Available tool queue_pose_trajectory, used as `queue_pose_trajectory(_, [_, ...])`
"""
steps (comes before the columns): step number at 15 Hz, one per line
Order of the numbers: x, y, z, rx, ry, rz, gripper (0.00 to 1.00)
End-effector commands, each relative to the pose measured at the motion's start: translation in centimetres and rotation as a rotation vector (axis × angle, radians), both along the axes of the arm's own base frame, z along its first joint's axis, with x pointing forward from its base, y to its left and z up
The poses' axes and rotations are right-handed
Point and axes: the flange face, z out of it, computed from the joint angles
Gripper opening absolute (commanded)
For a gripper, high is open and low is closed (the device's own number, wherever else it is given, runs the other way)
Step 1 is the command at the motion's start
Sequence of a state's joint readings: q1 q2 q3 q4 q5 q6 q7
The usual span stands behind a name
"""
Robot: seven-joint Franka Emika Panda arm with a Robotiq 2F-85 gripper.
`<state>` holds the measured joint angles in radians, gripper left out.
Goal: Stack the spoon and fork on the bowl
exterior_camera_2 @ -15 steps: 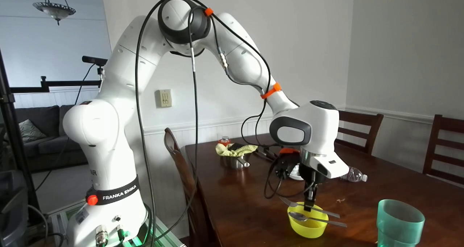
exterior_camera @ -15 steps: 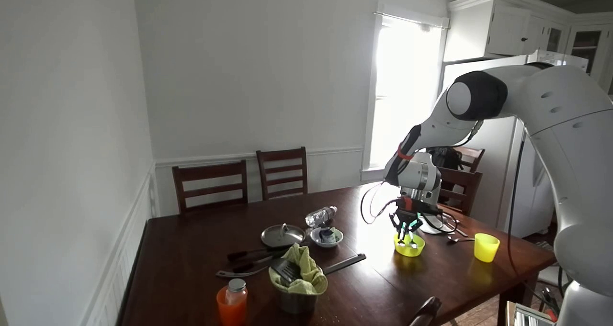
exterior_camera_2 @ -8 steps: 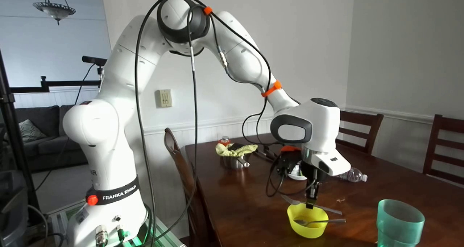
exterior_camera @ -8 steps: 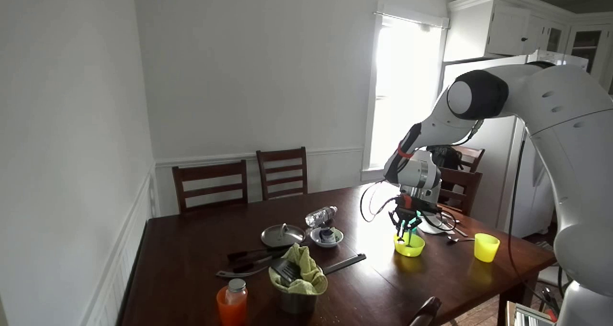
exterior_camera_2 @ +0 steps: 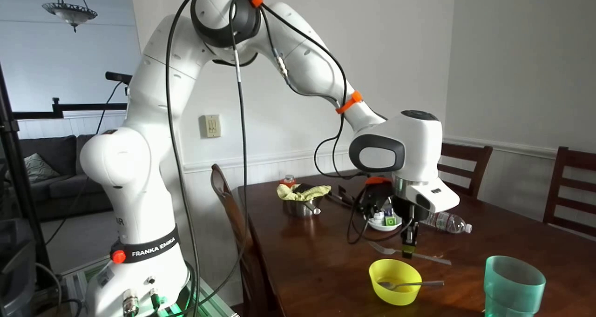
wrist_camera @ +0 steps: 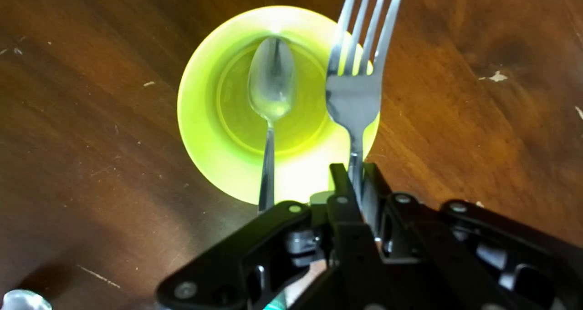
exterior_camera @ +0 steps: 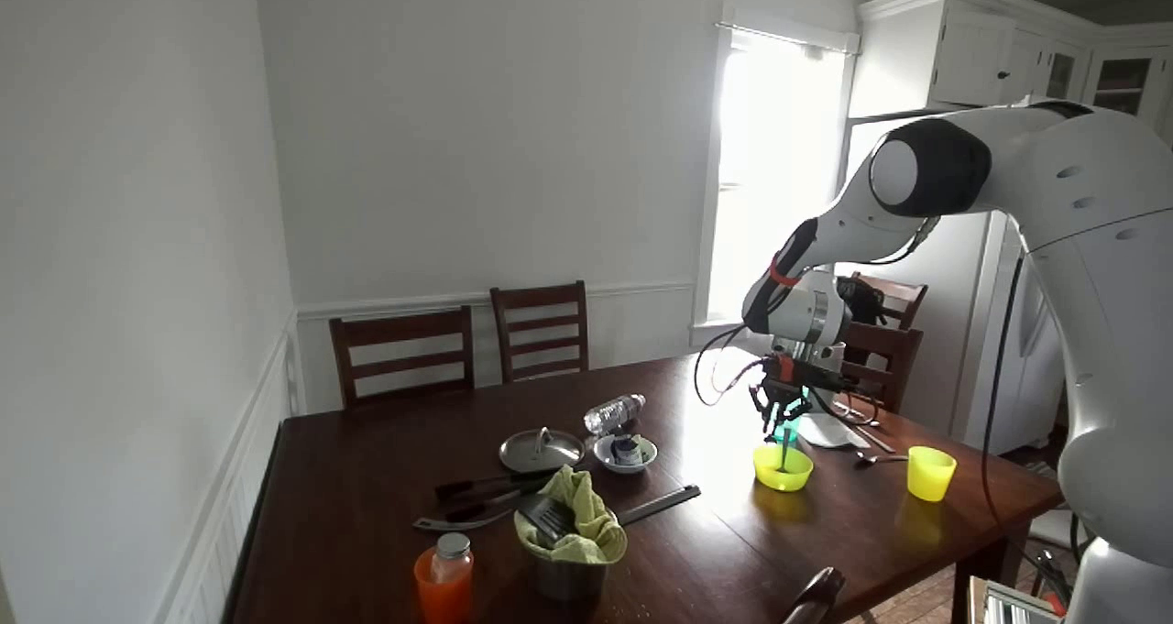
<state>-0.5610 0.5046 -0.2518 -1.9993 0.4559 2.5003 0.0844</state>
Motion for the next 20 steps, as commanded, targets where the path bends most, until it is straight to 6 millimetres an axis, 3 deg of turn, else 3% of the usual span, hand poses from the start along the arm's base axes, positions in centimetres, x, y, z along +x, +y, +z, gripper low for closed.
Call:
queue_pose_trajectory(1, [-1.3, -0.4, 1.5, -0.064, -0.028, -0.054, 0.03])
queue_pose_trajectory(5, [-1.9, -0.3, 0.8, -0.155, -0.033, -0.089, 0.03])
queue_pose_trajectory(10, [-2.3, 1.4, -0.8, -0.218, -0.012, -0.112, 0.03])
queue_pose_trajectory(14, [-2.0, 2.9, -2.2, -0.271, 0.018, -0.11, 0.07])
queue_pose_trajectory(20, [-1.4, 4.2, -4.1, -0.307, 0.058, -0.079, 0.03])
